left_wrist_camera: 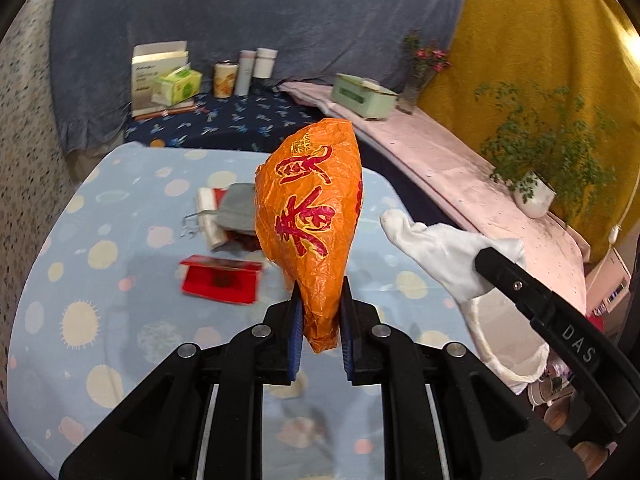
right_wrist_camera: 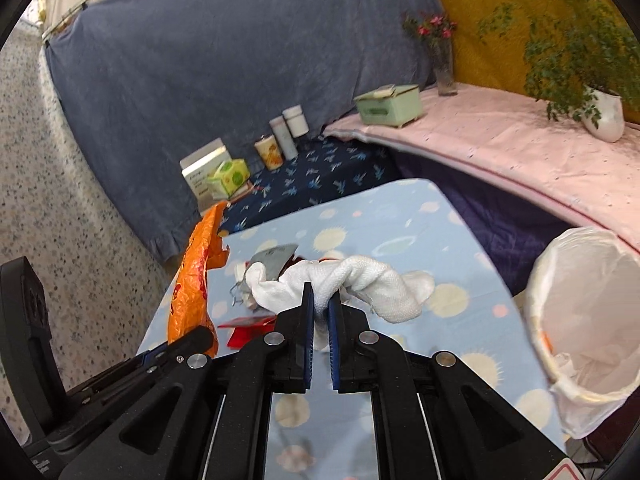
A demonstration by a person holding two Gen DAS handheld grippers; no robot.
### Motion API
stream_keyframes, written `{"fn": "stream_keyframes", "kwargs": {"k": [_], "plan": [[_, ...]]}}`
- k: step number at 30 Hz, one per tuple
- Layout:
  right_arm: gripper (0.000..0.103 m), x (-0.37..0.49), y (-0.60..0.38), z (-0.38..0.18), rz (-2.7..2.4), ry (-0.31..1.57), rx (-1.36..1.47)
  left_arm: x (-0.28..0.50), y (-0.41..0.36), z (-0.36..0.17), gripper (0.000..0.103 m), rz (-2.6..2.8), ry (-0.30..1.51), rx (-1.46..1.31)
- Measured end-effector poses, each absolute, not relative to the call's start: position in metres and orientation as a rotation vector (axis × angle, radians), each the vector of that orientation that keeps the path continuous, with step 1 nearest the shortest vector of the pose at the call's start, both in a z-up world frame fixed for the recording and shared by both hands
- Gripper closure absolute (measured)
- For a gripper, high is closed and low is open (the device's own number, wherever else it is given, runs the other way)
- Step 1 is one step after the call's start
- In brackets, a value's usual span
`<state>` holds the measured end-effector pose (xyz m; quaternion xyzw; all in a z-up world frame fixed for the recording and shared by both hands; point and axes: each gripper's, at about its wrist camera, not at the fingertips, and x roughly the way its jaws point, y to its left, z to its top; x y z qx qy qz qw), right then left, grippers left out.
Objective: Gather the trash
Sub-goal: 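Lift both items and carry them toward the white bin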
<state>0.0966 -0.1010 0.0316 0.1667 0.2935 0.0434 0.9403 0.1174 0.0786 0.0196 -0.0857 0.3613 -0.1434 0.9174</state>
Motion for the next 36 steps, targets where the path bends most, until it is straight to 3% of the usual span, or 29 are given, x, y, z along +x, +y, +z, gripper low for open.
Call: {"fn": "stream_keyframes", "kwargs": {"k": [17,36], "plan": [[0.097,0.037,-0.224,0.051,-0.091,0.497,0.418,0.082,-0.068,0.049,0.088,-0.494,0.709,-0.008],[0.097,-0.004,-0.328,0.021,-0.256,0.502,0.511,0.07,-0.181,0.024,0.088,-0.667,0.77,0.098]]}}
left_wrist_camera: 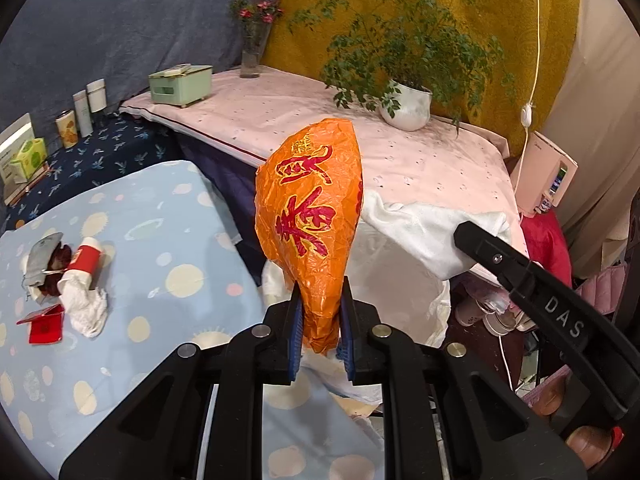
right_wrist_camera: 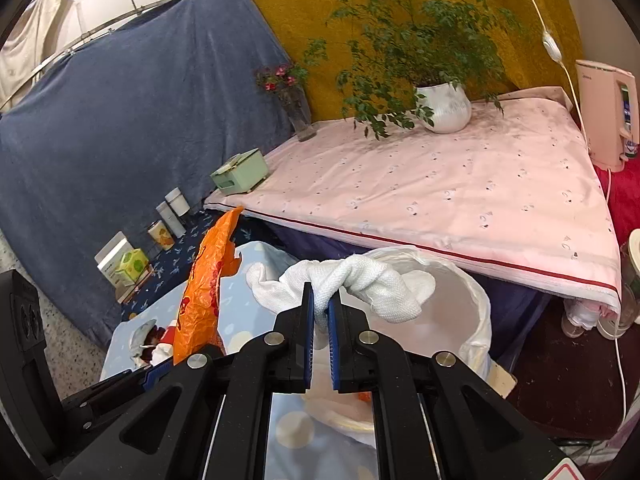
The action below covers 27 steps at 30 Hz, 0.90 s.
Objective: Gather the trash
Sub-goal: 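Lift both items and carry them toward the white bin, then open both tools over the white bin to drop the orange bag and white cloth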
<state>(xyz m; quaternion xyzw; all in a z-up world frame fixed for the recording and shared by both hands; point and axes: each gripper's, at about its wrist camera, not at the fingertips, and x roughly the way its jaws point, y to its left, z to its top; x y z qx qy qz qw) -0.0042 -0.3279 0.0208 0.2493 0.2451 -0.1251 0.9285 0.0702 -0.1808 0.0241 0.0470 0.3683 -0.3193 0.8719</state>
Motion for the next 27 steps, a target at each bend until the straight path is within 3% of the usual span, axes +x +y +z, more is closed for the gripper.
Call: {"fn": "stream_keyframes", "kwargs": {"k": [7,9,10,11,17,27], "plan": [[0.096,0.001,-0.344,0.008,-0.275,0.524,0.527,0.076,-0.202,0.013,0.082,-0.688,0.792,0.104],[0.091,0.004,-0.348,0.004,-0.277,0.534,0.537,0.078,-0.205,0.01,0.065,-0.669,0.788,0.116],[0.091,0.006,-0.35,0.003,-0.283,0.536,0.54,0.078,-0.205,0.009,0.049,-0.652,0.784,0.118],[0.09,0.008,-0.351,0.002,-0.287,0.539,0.54,0.079,-0.205,0.009,0.04,-0.639,0.778,0.115],[0.076,0.014,-0.349,-0.002,-0.287,0.546,0.527,0.084,-0.199,0.009,0.038,-0.616,0.767,0.105],[0.066,0.021,-0.331,0.0,-0.266,0.554,0.494,0.093,-0.173,0.007,0.035,-0.566,0.784,0.068]]}}
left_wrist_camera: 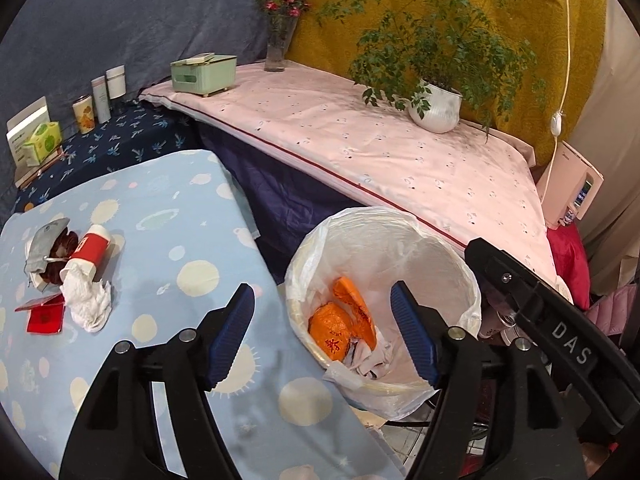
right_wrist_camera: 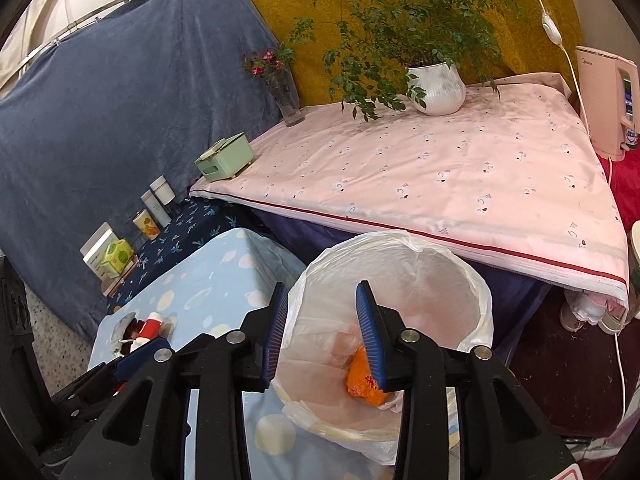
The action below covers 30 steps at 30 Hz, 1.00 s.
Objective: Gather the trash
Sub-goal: 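Open both tools over the white bin to drop the orange bag and white cloth, then move both tools back over the remaining trash on the table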
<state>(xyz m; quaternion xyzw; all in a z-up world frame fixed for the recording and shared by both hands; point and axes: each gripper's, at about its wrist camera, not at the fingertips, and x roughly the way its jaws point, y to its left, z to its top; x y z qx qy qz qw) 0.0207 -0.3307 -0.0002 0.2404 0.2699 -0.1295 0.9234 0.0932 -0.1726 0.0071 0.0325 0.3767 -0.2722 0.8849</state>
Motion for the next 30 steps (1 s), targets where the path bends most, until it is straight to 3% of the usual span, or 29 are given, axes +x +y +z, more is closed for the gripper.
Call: {"fn": "stream_keyframes", "kwargs": {"k": [19,23,30], "plan": [[0.055,0.044,-0.258,0.004,-0.162,0.599,0.401,0.112,-0.079,-0.005,0.03,-0.401,0.803,-0.04],[0.054,0.05,-0.242,0.001,-0.14,0.615,0.384,0.116,-0.057,-0.007,0.023,-0.358,0.807,-0.072],[0.049,0.061,-0.21,-0.002,-0.103,0.637,0.355,0.122,-0.022,-0.013,0.02,-0.303,0.817,-0.11]]}}
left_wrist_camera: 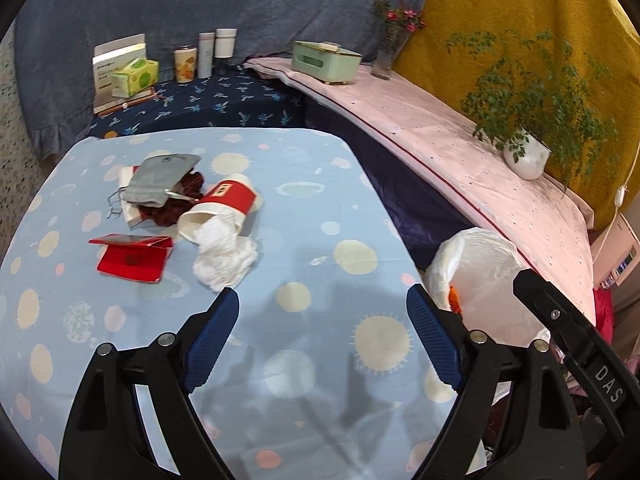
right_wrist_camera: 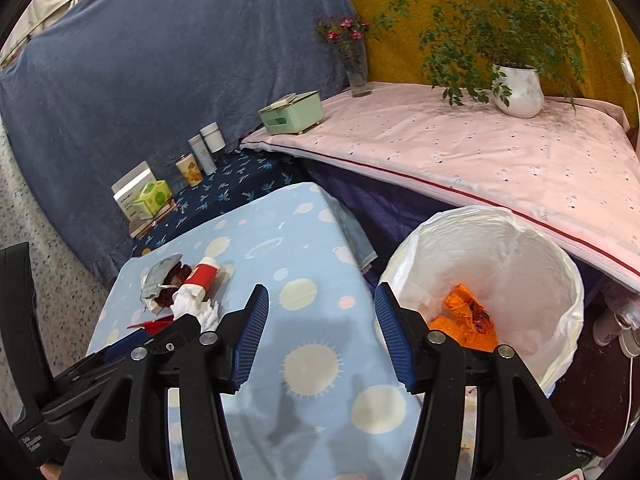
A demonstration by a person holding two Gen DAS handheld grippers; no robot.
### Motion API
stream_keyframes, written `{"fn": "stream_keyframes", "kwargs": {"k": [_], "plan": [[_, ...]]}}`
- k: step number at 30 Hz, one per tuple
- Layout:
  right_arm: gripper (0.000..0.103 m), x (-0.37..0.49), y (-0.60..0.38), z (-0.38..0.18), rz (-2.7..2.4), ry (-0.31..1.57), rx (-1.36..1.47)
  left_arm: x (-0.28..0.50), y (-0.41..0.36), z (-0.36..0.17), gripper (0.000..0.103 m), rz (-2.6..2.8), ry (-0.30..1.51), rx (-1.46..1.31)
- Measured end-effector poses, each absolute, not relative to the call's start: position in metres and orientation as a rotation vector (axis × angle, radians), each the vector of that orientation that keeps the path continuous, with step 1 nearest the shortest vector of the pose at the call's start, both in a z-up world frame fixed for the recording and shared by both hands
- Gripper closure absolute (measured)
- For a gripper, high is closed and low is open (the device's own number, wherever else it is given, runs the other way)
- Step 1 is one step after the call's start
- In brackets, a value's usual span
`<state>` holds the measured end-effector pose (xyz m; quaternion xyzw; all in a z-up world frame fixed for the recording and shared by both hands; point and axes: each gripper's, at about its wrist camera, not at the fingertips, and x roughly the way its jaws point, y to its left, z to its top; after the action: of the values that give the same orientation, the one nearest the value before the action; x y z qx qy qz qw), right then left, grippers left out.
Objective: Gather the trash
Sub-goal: 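Move both tools back over the remaining trash on the table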
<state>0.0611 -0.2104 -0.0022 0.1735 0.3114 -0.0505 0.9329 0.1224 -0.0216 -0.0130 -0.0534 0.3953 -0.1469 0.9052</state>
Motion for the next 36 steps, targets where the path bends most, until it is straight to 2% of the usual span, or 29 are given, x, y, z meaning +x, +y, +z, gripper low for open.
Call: {"fn": "stream_keyframes", "kwargs": {"k": [7,15,26,36], "plan": [[0.049,0.071,-0.182,-0.005,-0.072,0.658,0.319,0.129,0.011,-0.018,0.02,-0.254,0.822,-0.146],[0.043,0.084,-0.145,-0.01,-0.029,0.687,0.264,0.14,0.056,-0.028,0.017,-0.179,0.843,-0.206],[0.043,0.118,-0.082,-0.038,0.053,0.771,0.193,0.17,0.134,-0.048,0.017,-0.049,0.911,-0.329],[0.043,0.162,-0.037,-0.066,0.101,0.833,0.164,0.211,0.169,-0.064,0.017,-0.008,0.982,-0.457]]}}
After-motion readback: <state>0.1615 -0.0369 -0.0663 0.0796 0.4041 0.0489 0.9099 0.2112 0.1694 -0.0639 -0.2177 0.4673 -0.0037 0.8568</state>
